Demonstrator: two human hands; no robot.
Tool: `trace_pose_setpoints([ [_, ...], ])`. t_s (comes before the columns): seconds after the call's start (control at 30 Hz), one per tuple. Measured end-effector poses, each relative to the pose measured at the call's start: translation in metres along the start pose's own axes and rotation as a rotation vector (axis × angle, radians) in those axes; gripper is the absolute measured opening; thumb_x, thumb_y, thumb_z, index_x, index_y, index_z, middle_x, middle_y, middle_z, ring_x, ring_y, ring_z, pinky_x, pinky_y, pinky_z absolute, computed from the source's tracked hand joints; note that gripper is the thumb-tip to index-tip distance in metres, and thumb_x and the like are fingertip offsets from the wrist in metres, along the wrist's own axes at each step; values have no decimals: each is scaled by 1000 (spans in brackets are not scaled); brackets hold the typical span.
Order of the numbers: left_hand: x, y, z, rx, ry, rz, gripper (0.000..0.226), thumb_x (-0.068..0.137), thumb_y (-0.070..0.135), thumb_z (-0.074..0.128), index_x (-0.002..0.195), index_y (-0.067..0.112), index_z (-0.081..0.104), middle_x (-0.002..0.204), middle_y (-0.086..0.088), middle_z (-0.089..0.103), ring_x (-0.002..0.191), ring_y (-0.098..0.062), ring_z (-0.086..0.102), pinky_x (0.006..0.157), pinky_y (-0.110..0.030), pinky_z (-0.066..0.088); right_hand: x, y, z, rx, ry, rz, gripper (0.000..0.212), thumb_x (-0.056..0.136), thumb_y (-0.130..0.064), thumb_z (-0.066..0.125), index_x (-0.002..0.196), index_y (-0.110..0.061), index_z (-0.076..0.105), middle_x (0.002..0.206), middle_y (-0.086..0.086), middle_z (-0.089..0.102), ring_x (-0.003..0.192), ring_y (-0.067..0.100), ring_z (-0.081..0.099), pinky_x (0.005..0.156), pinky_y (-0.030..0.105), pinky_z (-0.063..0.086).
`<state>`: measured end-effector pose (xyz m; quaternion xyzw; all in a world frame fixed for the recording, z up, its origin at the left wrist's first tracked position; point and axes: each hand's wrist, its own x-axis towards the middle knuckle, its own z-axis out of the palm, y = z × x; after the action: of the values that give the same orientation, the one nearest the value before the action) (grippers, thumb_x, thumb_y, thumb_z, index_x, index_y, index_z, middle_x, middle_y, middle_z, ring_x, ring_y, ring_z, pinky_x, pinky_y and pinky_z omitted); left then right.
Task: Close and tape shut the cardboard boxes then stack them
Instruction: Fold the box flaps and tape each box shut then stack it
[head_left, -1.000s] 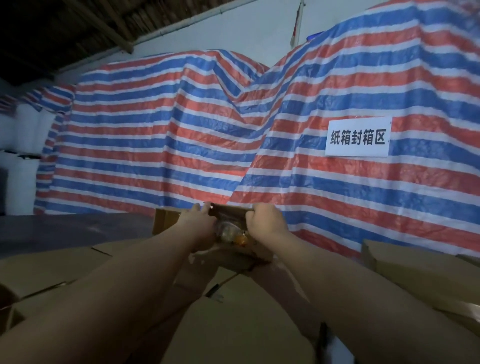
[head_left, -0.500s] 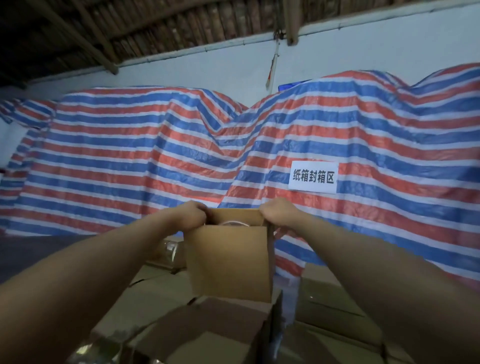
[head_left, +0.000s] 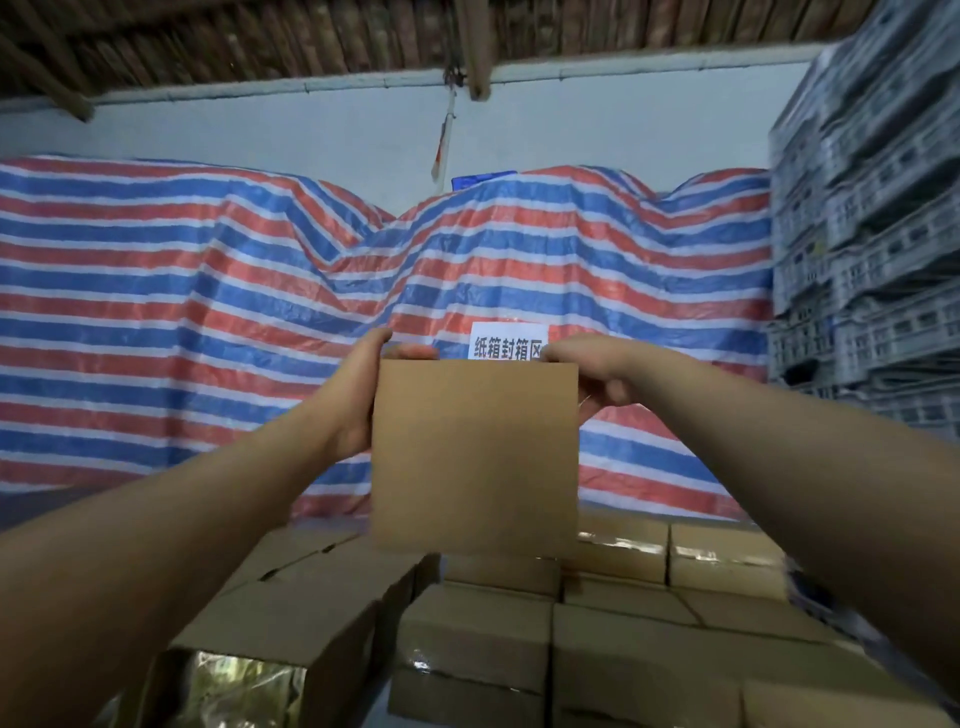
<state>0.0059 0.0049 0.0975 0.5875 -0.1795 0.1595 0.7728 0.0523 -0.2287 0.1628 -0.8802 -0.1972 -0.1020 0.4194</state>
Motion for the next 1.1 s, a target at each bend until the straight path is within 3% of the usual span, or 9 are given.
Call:
trace_pose_setpoints([
  [0.1, -2, -29, 20, -101, -1, -30, 47, 100, 45, 33, 67, 20, 55, 68, 0, 61, 62, -14, 55, 66, -30, 45, -19, 27, -12, 3, 9, 67, 26, 100, -15, 43, 80, -9, 58, 51, 2, 63, 43, 19, 63, 45, 33, 56],
  [0.2, -10, -57, 34, -133, -16, -92, 50, 98, 48, 36, 57, 24, 53, 64, 4, 60, 62, -12, 56, 62, -28, 47, -35, 60, -15, 29, -1, 127, 28, 100, -17, 43, 76, -12, 56, 49, 0, 61, 41, 18, 62, 44, 31, 54],
  [0.37, -26, -101, 55, -24, 11, -127, 52, 99, 49, 34, 72, 15, 64, 77, -7, 71, 63, -18, 66, 64, -31, 51, -57, 115, -8, 70, 33, 221, 25, 97, -18, 44, 75, -14, 55, 47, -1, 57, 37, 14, 56, 41, 26, 50],
  [0.53, -40, -149, 66, -53, 23, -167, 50, 101, 48, 33, 78, 14, 61, 81, -10, 66, 67, -20, 62, 66, -29, 49, -74, 166, 7, 77, 47, 277, 21, 99, -20, 46, 86, -11, 59, 49, -1, 57, 39, 14, 53, 40, 23, 46],
  [0.77, -53, -200, 62, -38, 12, -226, 53, 99, 55, 35, 82, 16, 66, 88, -12, 72, 77, -25, 68, 66, -36, 53, -85, 221, 30, 117, 51, 311, 21, 101, -25, 51, 106, -8, 62, 65, 2, 69, 53, 14, 66, 46, 26, 51],
  [0.9, -62, -216, 56, -63, -40, -186, 44, 97, 48, 43, 77, 17, 65, 91, -13, 69, 79, -26, 67, 76, -40, 52, -88, 237, 45, 99, 158, 284, 16, 99, -25, 54, 103, -12, 62, 84, 10, 66, 70, 23, 63, 61, 33, 48],
  [0.97, -62, -216, 57, -62, -37, -171, 44, 97, 50, 43, 79, 17, 65, 94, -13, 69, 83, -28, 67, 77, -42, 53, -94, 236, 46, 104, 180, 266, 15, 99, -25, 54, 103, -13, 63, 91, 13, 67, 75, 24, 64, 62, 32, 50],
  [1.1, -60, -214, 58, -50, -55, -174, 46, 97, 52, 43, 77, 18, 68, 93, -12, 68, 78, -25, 66, 72, -37, 52, -114, 234, 52, 471, 122, 320, 23, 96, -33, 57, 99, -14, 69, 80, 10, 73, 64, 21, 70, 56, 30, 54],
])
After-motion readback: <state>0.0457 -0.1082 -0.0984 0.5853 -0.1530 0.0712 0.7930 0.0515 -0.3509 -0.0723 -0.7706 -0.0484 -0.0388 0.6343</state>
